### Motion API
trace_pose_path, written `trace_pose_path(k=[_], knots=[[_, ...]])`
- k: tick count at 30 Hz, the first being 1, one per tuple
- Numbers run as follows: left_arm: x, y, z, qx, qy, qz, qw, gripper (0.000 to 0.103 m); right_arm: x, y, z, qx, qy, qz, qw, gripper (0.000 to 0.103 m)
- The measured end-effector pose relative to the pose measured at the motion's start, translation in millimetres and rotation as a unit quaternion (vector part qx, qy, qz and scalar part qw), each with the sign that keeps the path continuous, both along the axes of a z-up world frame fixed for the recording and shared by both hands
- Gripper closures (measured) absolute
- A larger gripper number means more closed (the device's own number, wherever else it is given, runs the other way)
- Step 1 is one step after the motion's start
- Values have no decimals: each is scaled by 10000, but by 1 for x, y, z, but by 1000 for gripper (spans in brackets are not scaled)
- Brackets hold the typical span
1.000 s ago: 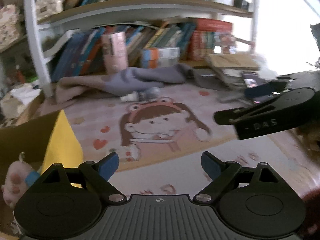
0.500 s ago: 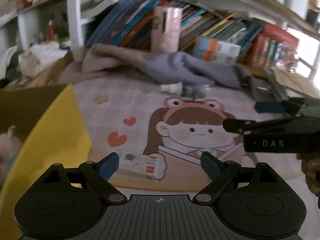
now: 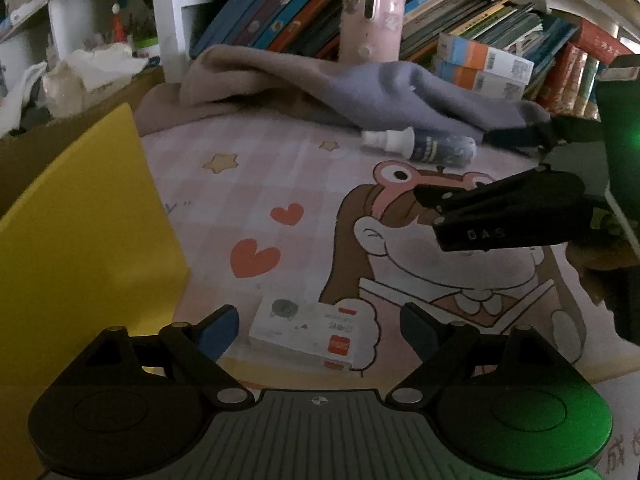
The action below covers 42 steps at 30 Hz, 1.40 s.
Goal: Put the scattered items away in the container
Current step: 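Grasp the white medicine box with the left tool while the right tool grasps the spray bottle, then lift the medicine box and spray bottle and carry both toward the yellow box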
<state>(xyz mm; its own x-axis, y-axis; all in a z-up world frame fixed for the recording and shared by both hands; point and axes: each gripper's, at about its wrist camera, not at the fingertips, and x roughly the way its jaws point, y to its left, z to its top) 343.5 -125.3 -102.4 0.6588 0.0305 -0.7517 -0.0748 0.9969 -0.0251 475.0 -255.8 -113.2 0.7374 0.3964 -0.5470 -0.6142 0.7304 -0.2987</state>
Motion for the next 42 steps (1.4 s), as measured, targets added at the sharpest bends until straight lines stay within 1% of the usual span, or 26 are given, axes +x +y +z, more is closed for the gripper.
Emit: trace_pose_path(k=[2,4,7,10,12,13,14,15,17,20,21,22,23,25,29,33,38,42], knots=[[-1,-2,-1,105,-31,-31,9999,24,5,2,-2,-8,-60,27,10000,6],[-2,-4,-2,215,-51,-73,9997,29,12,2,-3,103,15,8,9999,6],[-3,-2,0,222,-82,-79,9997,44,25,1,-2,239,117,-56,9996,7],[-3,0,1,204,-80,-110,9997,45,45,-1,2,325,242,-166,9990,9],[-3,0,0,221,-93,-130,9996,45,59,3,0,57,540,-54,9985,10],[-3,0,1,220,-91,-124,9996,45,62,5,-2,-117,546,19,9984,11],[-3,0,1,209,-85,-123,9997,45,65,5,-2,-167,542,121,9983,13],[-3,0,1,192,-81,-131,9997,46,68,5,-1,-173,607,184,9978,13],[-5,0,1,127,-72,-156,9998,46,75,7,1,-216,743,236,9967,16],[-8,-2,2,33,-43,-196,9998,46,89,9,4,-183,1026,358,9939,30],[-9,-3,4,10,-46,-198,9998,46,94,9,5,-159,1111,319,9932,40],[-10,-4,5,-11,-60,-195,9998,46,99,10,6,-142,1213,249,9922,47],[-11,-5,7,-37,-77,-194,9998,46,101,11,8,-125,1326,216,9908,50],[-14,-6,12,-84,-121,-206,9997,46,98,13,11,-159,1484,254,9885,60],[-20,-6,22,-65,-214,-278,9994,46,82,7,14,-106,1847,392,9820,66],[-25,-6,31,-76,-304,-325,9990,46,64,1,17,-131,2071,476,9771,69],[-32,-12,41,-79,-403,-438,9982,46,51,0,15,-113,2042,361,9782,70],[-38,-16,48,-73,-449,-517,9976,46,57,-3,13,41,2212,245,9749,69]])
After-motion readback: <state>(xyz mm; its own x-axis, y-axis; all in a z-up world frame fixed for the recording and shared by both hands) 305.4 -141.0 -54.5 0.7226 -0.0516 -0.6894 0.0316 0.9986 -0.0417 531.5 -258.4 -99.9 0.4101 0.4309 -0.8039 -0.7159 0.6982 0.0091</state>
